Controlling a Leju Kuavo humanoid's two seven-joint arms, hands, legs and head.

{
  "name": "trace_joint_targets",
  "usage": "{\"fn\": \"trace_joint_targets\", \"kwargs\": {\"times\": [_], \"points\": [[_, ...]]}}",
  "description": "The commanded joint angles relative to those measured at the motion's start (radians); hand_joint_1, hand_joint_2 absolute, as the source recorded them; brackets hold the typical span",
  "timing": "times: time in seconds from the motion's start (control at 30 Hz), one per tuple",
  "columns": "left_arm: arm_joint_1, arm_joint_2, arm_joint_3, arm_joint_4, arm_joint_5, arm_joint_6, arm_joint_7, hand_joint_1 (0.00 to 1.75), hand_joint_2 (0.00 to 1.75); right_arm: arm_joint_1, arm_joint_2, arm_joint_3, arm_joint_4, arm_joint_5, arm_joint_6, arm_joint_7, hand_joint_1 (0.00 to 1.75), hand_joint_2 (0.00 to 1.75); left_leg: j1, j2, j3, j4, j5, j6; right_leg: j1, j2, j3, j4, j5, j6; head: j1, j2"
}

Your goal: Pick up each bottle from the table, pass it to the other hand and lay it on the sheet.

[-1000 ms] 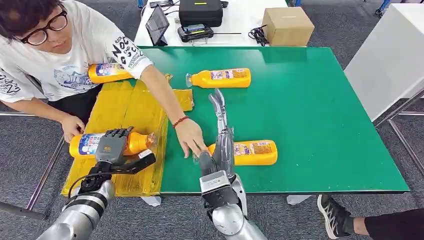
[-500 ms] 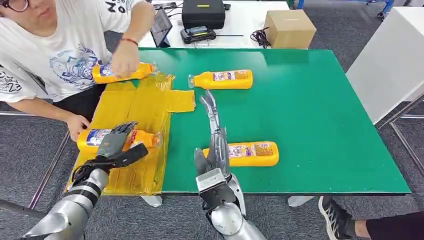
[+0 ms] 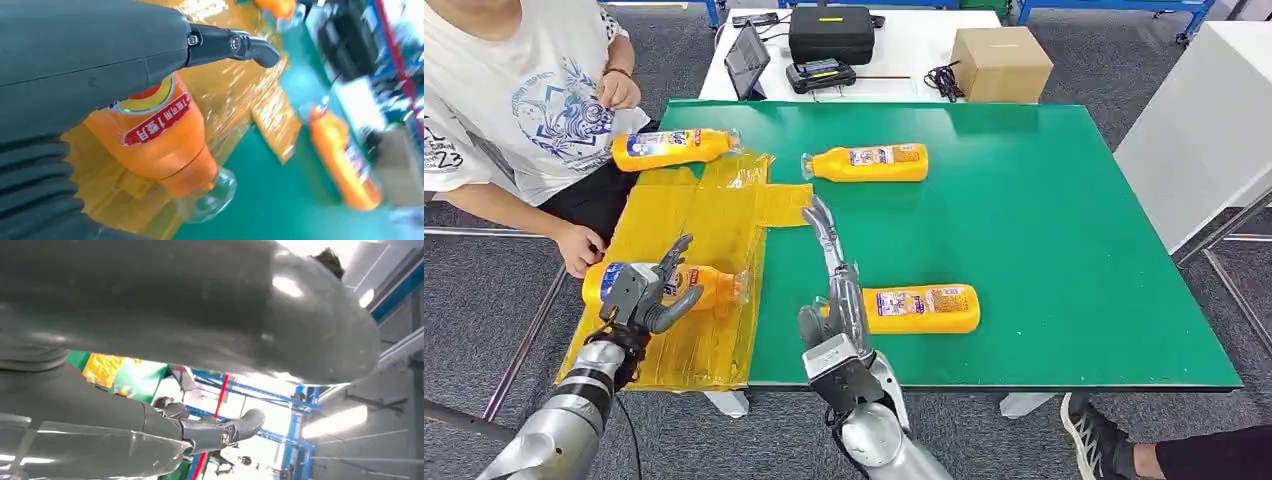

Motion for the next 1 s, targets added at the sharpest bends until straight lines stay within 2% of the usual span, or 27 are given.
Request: {"fn": "trace_joint_targets", "kwargs": {"times": [0.03, 0.1, 0.17, 0.2, 0.23, 0.27, 0.3, 0.33, 0.47, 0.5, 0.57, 0.6, 1.0], "points": [[0.074, -0.067, -0.025, -0.147, 0.086, 0.346, -0.052, 0.00, 0.00, -0.038, 0.008, 0.014, 0.106, 0.004, -0.021, 0.003, 0.00, 0.00, 0.001, 0.004, -0.001, -0.001, 0.000, -0.002, 0.001, 0.004, -0.002, -0.002, 0.001, -0.002, 0.000, 0.000], [0.102, -0.070, -0.114, -0.245, 0.162, 0.522, -0.052, 0.00, 0.00, -0.047, 0.006, 0.022, 0.125, 0.026, -0.047, 0.009, 0.00, 0.00, 0.002, 0.003, -0.004, 0.000, -0.001, -0.002, 0.002, 0.003, -0.004, -0.001, 0.001, -0.002, 0.000, 0.000], [0.104, -0.063, -0.136, -0.253, 0.158, 0.565, -0.052, 0.00, 0.00, -0.048, 0.006, 0.021, 0.127, 0.026, -0.046, 0.009, 0.00, 0.00, 0.002, 0.005, -0.006, 0.001, -0.001, -0.002, 0.002, 0.003, -0.006, 0.000, 0.001, -0.002, 0.000, 0.000], [0.115, -0.057, -0.180, -0.307, 0.179, 0.687, -0.052, 0.00, 0.00, -0.052, 0.003, 0.022, 0.141, 0.059, -0.069, 0.028, 0.00, 0.00, 0.002, 0.007, -0.006, 0.001, -0.001, -0.002, 0.002, 0.005, -0.007, -0.001, 0.001, -0.002, 0.000, 0.000], [0.132, -0.038, -0.231, -0.351, 0.209, 0.784, -0.052, 0.00, 0.00, -0.057, -0.005, 0.025, 0.152, 0.116, -0.086, 0.077, 0.00, 0.00, 0.002, 0.007, -0.008, 0.001, -0.001, -0.002, 0.002, 0.005, -0.009, 0.000, 0.001, -0.002, 0.000, 0.000], [0.148, -0.028, -0.247, -0.390, 0.256, 0.808, -0.052, 0.00, 0.00, -0.067, -0.019, 0.033, 0.171, 0.194, -0.087, 0.156, 0.00, 0.00, 0.001, 0.006, -0.010, 0.000, 0.000, -0.001, 0.001, 0.005, -0.011, 0.000, 0.002, 0.000, 0.000, 0.000], [0.166, -0.021, -0.250, -0.434, 0.302, 0.827, -0.052, 0.00, 0.00, -0.067, -0.027, 0.026, 0.178, 0.279, -0.085, 0.222, 0.00, 1.75, 0.002, 0.007, -0.010, 0.001, -0.001, -0.002, 0.003, 0.006, -0.012, -0.001, 0.002, -0.001, 0.000, 0.000], [0.190, -0.025, -0.211, -0.498, 0.272, 0.827, -0.052, 0.00, 0.00, -0.074, -0.048, 0.019, 0.190, 0.378, -0.087, 0.293, 0.00, 1.75, 0.002, 0.006, -0.011, 0.000, -0.001, -0.002, 0.002, 0.007, -0.012, -0.001, 0.002, -0.001, 0.000, 0.000], [0.246, -0.056, -0.105, -0.653, 0.279, 0.827, -0.052, 0.00, 0.00, -0.066, -0.103, -0.055, 0.161, 0.512, -0.062, 0.410, 0.00, 1.75, 0.003, 0.008, -0.011, 0.000, -0.002, -0.001, 0.003, 0.008, -0.012, -0.001, 0.001, -0.001, 0.000, 0.000], [0.261, -0.062, -0.086, -0.696, 0.264, 0.827, -0.052, 0.00, 0.00, -0.069, -0.133, -0.070, 0.142, 0.572, -0.028, 0.475, 0.00, 1.75, 0.003, 0.007, -0.013, 0.000, -0.001, -0.001, 0.003, 0.007, -0.013, -0.002, 0.002, 0.000, 0.000, 0.000], [0.281, -0.056, -0.090, -0.739, 0.298, 0.827, -0.052, 0.00, 0.00, -0.073, -0.162, -0.100, 0.136, 0.578, 0.040, 0.526, 0.00, 1.75, 0.003, 0.006, -0.016, 0.001, -0.001, -0.001, 0.003, 0.007, -0.016, -0.002, 0.002, 0.000, 0.000, 0.000], [0.301, -0.043, -0.113, -0.748, 0.362, 0.816, -0.052, 0.00, 0.00, -0.082, -0.202, -0.123, 0.152, 0.602, 0.126, 0.603, 0.00, 1.75, 0.003, 0.008, -0.014, 0.001, -0.002, -0.001, 0.003, 0.008, -0.014, -0.002, 0.002, 0.000, 0.000, 0.000], [0.305, -0.029, -0.156, -0.677, 0.358, 0.819, -0.052, 0.00, 0.00, -0.132, -0.239, -0.171, 0.280, 0.605, 0.199, 0.626, 0.00, 1.75, 0.002, 0.005, -0.016, 0.000, -0.001, -0.001, 0.002, 0.006, -0.016, -0.002, 0.002, -0.001, 0.000, 0.000]]}}
